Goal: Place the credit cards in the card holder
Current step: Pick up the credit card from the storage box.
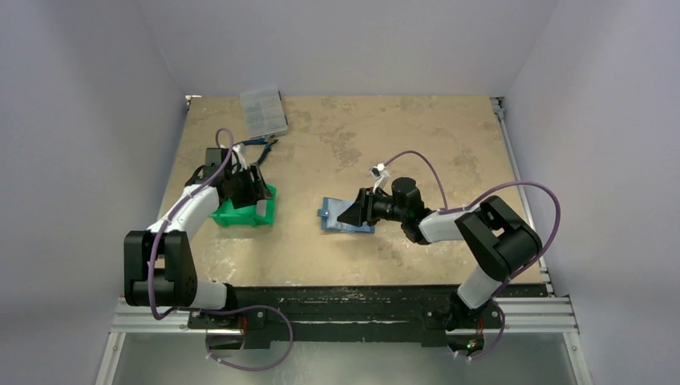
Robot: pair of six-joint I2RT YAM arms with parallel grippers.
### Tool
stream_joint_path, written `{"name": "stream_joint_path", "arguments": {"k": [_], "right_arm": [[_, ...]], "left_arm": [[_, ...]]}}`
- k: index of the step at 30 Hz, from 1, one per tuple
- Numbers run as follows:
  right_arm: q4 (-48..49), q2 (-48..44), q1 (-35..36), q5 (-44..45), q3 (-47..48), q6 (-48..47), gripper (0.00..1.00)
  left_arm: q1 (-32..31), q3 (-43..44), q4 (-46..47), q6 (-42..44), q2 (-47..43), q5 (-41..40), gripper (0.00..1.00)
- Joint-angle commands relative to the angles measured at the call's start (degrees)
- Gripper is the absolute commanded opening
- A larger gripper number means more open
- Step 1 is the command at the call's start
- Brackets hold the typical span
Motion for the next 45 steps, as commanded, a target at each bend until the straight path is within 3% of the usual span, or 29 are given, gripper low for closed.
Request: {"name": "stream_joint_path", "arguments": {"k": [1, 20, 40, 45], "right_arm": [[2.61, 0.94, -0.24, -1.31, 0.73, 0.06, 0.52], [2.85, 2.43, -0.31, -1.85, 1.09, 0.24, 0.52], [3.11, 3.41, -0.28, -2.21, 1.43, 0.16, 0.51], [2.76, 3.33, -0.25, -1.55, 1.41, 0.07, 0.51]], "left_arm": [[0.29, -0.09, 1.40, 0.67, -1.99, 1.41, 0.55], [0.29, -0.08, 0.48, 1.26, -3.05, 1.24, 0.19], [0.31, 5.68, -7.32, 4.29, -6.18, -5.81, 0.00], [0.29, 8.92, -11.12, 5.51, -7.55, -14.27, 0.00]]}}
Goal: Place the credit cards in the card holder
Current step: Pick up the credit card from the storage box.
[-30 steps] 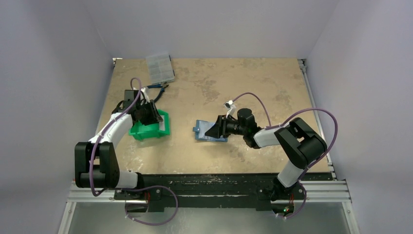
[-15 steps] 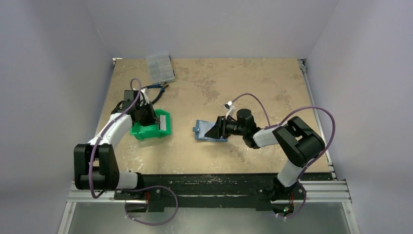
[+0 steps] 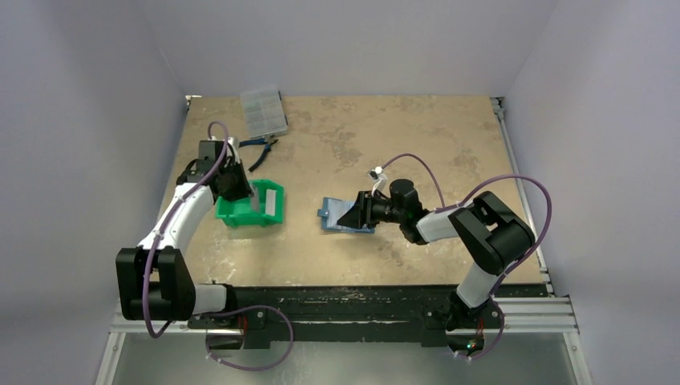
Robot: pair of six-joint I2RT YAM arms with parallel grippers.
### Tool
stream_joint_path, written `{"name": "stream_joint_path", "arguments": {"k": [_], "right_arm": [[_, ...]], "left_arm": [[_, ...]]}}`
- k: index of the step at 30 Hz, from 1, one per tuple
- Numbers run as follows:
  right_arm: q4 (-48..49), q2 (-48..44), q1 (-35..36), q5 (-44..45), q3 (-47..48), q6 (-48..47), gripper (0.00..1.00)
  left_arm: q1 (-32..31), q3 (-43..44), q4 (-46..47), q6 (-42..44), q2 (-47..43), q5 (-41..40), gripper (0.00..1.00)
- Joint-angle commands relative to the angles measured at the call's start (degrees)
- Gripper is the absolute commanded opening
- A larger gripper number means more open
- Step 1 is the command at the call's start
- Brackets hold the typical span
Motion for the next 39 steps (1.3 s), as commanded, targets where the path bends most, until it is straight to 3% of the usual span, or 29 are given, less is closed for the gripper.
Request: {"name": "stream_joint_path", "arguments": {"k": [1, 3, 5, 8, 11, 17, 20, 26, 29, 39], "right_arm": [[1.24, -0.19, -0.23, -0.11, 1.53, -0.28, 0.51], [-0.69, -1.27, -0.24, 1.26, 1.65, -0.54, 0.51], [-5.59, -3.28, -0.27, 4.17, 2.45, -2.54, 0.51], [-11.98, -6.93, -0.24, 6.17, 4.33, -5.60, 0.53], [-8.39, -8.65, -0.36, -0.57, 3.91, -1.84, 0.59], [12.13, -8.65, -1.22, -12.40, 0.76, 14.51, 0.63], [21.57, -6.80, -2.26, -14.11, -0.76, 22.79, 0.63], [46.24, 2.45, -5.31, -15.51, -3.86, 39.12, 0.58], [52.16, 6.13, -6.13, -15.67, -3.97, 42.66, 0.54], [57.07, 6.64, -8.71, -15.76, -5.09, 44.54, 0.41]], "left_arm": [[0.29, 5.15, -3.41, 2.27, -3.97, -8.79, 0.00], [0.34, 5.80, -2.89, 2.11, -7.16, -9.74, 0.00], [0.29, 5.93, -0.82, 1.24, -10.45, -4.43, 0.00], [0.29, 5.27, 4.38, -2.69, -14.27, 8.40, 0.00], [-0.84, -1.91, 19.13, -13.24, -16.71, 23.30, 0.00], [-16.05, -14.87, 50.40, -30.69, -15.71, 21.75, 0.00], [-18.67, -19.87, 63.02, -36.92, -13.09, 21.66, 0.00], [-24.37, -21.34, 66.22, -37.39, -9.25, 20.30, 0.00], [-26.07, -22.30, 67.48, -38.09, -8.51, 19.98, 0.00], [-29.24, -25.44, 73.45, -41.01, -5.09, 18.60, 0.00]]}}
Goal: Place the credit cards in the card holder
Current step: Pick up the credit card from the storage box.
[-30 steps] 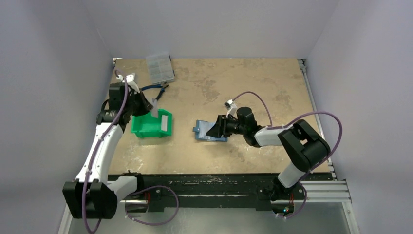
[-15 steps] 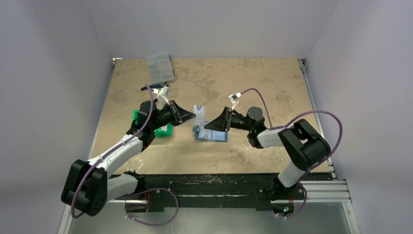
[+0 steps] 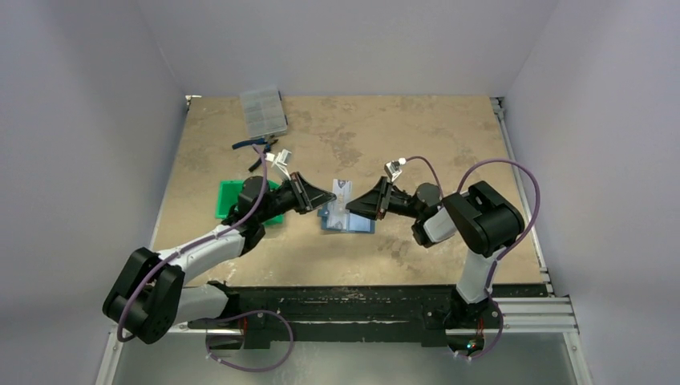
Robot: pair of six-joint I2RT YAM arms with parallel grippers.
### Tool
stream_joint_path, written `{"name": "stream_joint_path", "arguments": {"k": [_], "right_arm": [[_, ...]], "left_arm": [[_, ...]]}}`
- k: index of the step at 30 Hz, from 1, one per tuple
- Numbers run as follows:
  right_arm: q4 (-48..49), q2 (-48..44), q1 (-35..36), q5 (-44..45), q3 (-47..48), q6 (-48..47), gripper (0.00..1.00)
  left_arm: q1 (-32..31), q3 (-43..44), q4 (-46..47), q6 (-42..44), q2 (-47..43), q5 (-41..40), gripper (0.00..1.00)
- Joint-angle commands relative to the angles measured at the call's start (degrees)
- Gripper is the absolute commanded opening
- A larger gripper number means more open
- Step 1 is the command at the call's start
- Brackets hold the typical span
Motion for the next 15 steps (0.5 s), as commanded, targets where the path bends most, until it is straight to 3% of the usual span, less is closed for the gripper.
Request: {"name": "stream_joint_path", "arguments": {"k": [1, 6, 8, 11, 15], "right_arm": [[15.65, -1.15, -0.86, -0.29, -0.48, 2.10, 0.37], [15.68, -1.49, -2.81, 0.10, -2.05, 1.51, 0.00], [13.52, -1.99, -4.65, -0.06, -3.45, -0.03, 0.00], [2.62, -3.24, -7.52, -1.31, -5.28, -6.24, 0.00], [-14.03, -7.00, -8.16, -0.24, -6.74, -16.90, 0.00]], "left_arm": [[-1.68, -0.62, 8.39, -2.61, 1.98, 0.25, 0.00], [-2.54, 0.39, 7.04, -1.88, 4.18, -0.30, 0.00], [-2.70, 2.46, -1.12, 0.91, 4.84, -2.47, 0.03], [-3.10, 7.09, -16.11, 5.88, 5.26, -8.65, 0.28], [-3.63, 9.10, -18.00, 7.01, 7.36, -9.25, 0.35]]}}
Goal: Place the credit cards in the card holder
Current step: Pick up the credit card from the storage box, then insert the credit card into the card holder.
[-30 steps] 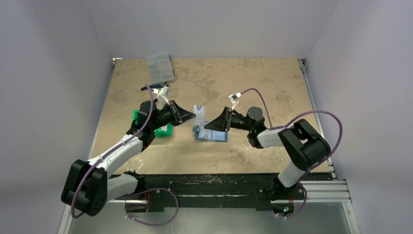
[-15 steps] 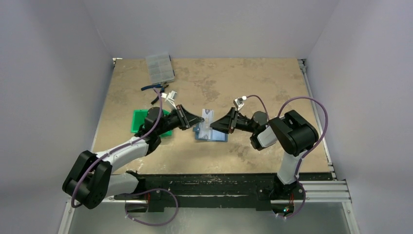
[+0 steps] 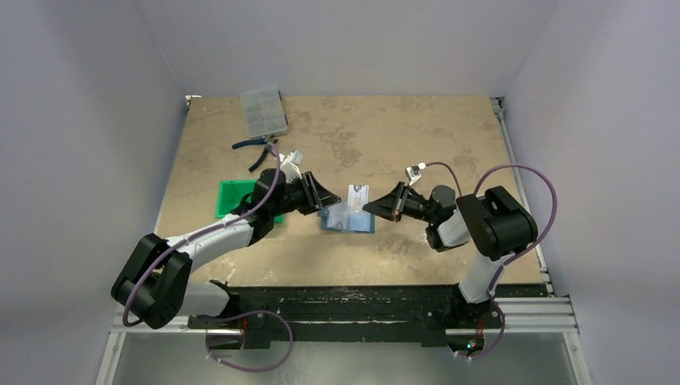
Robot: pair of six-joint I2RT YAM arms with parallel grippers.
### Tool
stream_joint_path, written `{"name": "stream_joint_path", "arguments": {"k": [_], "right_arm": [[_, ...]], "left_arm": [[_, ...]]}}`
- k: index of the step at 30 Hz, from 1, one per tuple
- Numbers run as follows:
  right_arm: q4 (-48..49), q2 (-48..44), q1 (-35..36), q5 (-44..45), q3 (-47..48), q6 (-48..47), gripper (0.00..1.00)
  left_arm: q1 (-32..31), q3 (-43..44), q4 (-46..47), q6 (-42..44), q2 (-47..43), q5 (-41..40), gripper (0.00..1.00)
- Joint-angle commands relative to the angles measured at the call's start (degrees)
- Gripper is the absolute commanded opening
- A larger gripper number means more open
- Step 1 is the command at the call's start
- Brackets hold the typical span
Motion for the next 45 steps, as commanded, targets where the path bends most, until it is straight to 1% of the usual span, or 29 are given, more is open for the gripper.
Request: {"name": "stream_joint_path", "arguments": {"k": [1, 2, 3, 5, 6, 7, 8, 11, 13, 19, 26, 37, 45], "right_arm": [[-16.31, -5.77, -0.61, 1.96, -1.37, -15.81, 0.00], [-21.87, -7.44, -0.63, 3.32, -0.95, -19.18, 0.00], [-28.25, -8.92, -0.65, 4.66, 0.12, -22.85, 0.00], [-41.99, -10.70, -0.63, 6.28, 3.72, -32.02, 0.00], [-48.45, -11.19, -0.58, 7.15, 5.65, -35.18, 0.00], [-52.72, -11.55, -0.58, 7.84, 6.61, -36.69, 0.00], [-54.30, -11.71, -0.58, 8.03, 6.94, -37.11, 0.00], [-61.57, -9.98, -0.62, 7.31, 9.46, -40.24, 0.00], [-60.59, -8.63, -0.61, 3.73, 9.30, -39.74, 0.00], [-59.99, -8.67, -0.58, 2.72, 8.20, -40.16, 0.00], [-58.22, -6.56, 0.57, 0.49, 8.74, -39.00, 0.00], [-55.31, -2.90, 2.12, -1.02, 10.13, -35.16, 0.00], [-54.28, -2.34, 2.77, -1.15, 11.08, -31.20, 0.00]], "left_arm": [[-1.12, 4.65, -6.13, 4.15, 2.46, -3.47, 0.36], [-1.72, 5.36, -6.17, 4.48, 3.63, -3.82, 0.36], [-2.50, 6.03, -5.98, 4.65, 5.03, -3.95, 0.33], [-3.51, 7.28, -5.61, 5.05, 8.19, -3.95, 0.21], [-3.75, 7.89, -5.78, 5.38, 9.76, -4.27, 0.17], [-3.79, 8.51, -6.34, 5.88, 11.40, -4.61, 0.13], [-3.81, 9.19, -7.30, 6.66, 12.86, -5.03, 0.10], [-3.87, 11.02, -10.48, 8.72, 15.78, -6.25, 0.05], [-3.84, 11.62, -11.76, 9.77, 16.63, -7.19, 0.03], [-3.81, 11.62, -16.69, 12.00, 16.98, -10.38, 0.00], [-3.83, 9.55, -18.86, 12.73, 16.30, -14.32, 0.00], [-3.88, 7.78, -18.47, 12.86, 16.59, -15.52, 0.00], [-3.88, 6.77, -18.13, 13.09, 16.59, -16.18, 0.00]]}}
